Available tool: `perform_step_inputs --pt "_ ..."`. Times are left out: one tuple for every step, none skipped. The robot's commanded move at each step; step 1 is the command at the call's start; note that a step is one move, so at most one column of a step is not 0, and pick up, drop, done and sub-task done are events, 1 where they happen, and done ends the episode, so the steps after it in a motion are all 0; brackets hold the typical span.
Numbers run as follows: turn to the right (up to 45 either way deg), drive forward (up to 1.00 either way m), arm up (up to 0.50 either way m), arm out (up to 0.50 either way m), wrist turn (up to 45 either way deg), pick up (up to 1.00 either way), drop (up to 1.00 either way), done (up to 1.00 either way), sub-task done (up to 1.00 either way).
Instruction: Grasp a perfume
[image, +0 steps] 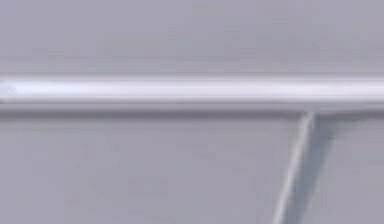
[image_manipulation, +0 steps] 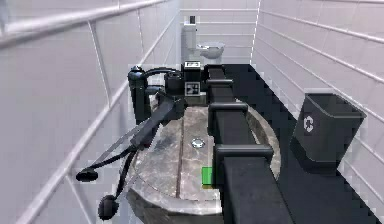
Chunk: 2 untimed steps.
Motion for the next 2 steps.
perform_step_inputs --pt "0.0 0.00 0.00 0.00 45.0 0.00 0.00 0.00 0.00" --pt "0.0 0.00 0.00 0.00 45.0 0.00 0.00 0.00 0.00"
